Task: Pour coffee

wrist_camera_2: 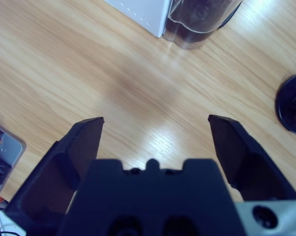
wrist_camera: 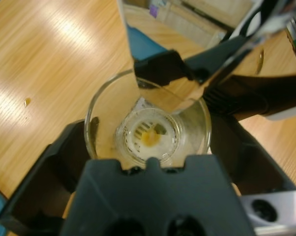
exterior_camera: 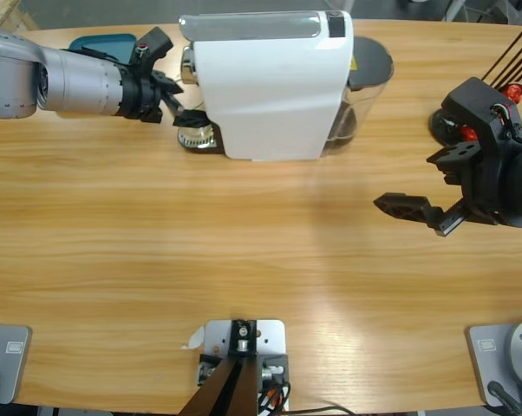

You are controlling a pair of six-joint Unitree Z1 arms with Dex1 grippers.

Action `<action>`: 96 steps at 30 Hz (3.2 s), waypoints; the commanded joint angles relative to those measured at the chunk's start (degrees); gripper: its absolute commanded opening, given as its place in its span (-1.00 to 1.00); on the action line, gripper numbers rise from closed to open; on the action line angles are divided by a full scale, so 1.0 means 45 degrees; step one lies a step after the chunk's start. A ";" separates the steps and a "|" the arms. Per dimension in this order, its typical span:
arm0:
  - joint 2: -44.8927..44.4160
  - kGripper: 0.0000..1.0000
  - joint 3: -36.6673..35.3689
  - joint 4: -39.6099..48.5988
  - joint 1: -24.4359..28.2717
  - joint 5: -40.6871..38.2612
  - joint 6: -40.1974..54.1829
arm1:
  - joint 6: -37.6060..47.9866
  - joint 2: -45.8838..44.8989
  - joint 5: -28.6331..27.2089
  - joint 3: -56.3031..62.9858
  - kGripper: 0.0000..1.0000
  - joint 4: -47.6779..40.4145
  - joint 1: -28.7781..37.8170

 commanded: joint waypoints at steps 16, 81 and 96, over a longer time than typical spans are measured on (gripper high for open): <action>-0.6188 1.00 0.0822 0.5621 -0.0175 0.0571 -0.1238 | -0.0259 0.0220 0.0342 0.0386 1.00 -0.0245 -0.0165; -0.8766 0.89 0.2591 0.8207 -0.0155 0.1528 -0.3929 | -0.4419 0.7884 0.4037 -1.3704 -1.00 0.6146 -0.5169; -0.8747 0.89 0.2591 0.8207 -0.0155 0.1528 -0.3929 | -0.4419 0.7880 0.4100 -1.3028 -1.00 0.6048 -0.5302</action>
